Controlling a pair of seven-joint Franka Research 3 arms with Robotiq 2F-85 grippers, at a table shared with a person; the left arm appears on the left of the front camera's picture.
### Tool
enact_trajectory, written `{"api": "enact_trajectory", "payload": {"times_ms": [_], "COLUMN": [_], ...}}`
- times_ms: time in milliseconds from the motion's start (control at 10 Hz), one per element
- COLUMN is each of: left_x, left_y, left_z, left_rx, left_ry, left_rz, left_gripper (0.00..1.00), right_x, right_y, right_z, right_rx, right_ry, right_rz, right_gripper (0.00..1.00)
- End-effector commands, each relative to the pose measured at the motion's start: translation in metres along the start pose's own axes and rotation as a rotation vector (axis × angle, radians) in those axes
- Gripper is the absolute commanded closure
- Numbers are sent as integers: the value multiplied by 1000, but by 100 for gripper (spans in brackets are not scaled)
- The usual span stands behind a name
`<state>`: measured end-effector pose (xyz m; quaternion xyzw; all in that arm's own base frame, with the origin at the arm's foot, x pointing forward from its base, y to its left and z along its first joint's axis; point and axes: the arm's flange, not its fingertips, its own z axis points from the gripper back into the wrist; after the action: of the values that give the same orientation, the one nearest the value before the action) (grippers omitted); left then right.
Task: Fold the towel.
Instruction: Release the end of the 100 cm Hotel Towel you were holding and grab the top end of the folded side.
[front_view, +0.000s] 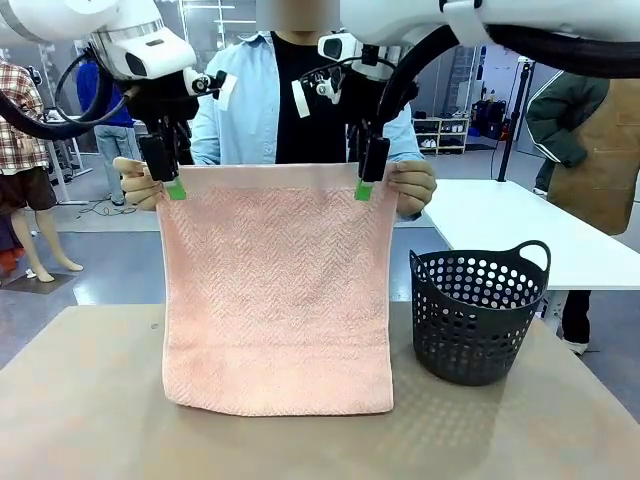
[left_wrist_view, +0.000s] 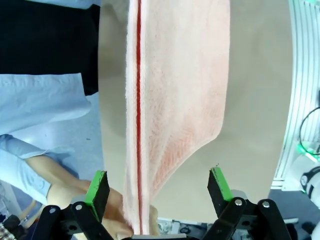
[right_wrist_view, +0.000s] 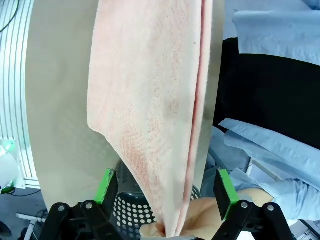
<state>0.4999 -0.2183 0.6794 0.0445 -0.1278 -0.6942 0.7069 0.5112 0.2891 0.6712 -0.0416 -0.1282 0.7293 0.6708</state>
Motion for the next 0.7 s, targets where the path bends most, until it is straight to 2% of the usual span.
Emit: {"api": "enact_trajectory", "payload": {"times_ms": [0, 100, 200, 300, 400, 500, 600], "left_x": [-1, 0, 1, 1, 0, 2, 3], "left_y": [6, 8, 9, 10, 12, 14, 14], "left_z": [-13, -17, -18, -17, -18, -20, -22], "left_rx": [-23, -27, -21, -21, -19, -20, -30], "left_ry": [-26, -31, -34, -41, -49, -49, -45], "left_rz": [-22, -26, -34, -33, -31, -38, -41], "left_gripper": [0, 0, 35, 60, 95, 100, 100], "right_x": [0, 0, 0, -1, -1, -1, -2], "right_y": [-9, -11, -11, -13, -15, -16, -15], "right_z": [-8, -11, -11, -10, -10, -10, -10], "right_rx": [21, 18, 10, 6, 5, 3, 7], "right_ry": [-17, -12, -9, -10, -7, -11, -7], "right_rz": [-19, -21, -30, -46, -56, -59, -59], "right_gripper": [3, 3, 21, 55, 81, 100, 100]}}
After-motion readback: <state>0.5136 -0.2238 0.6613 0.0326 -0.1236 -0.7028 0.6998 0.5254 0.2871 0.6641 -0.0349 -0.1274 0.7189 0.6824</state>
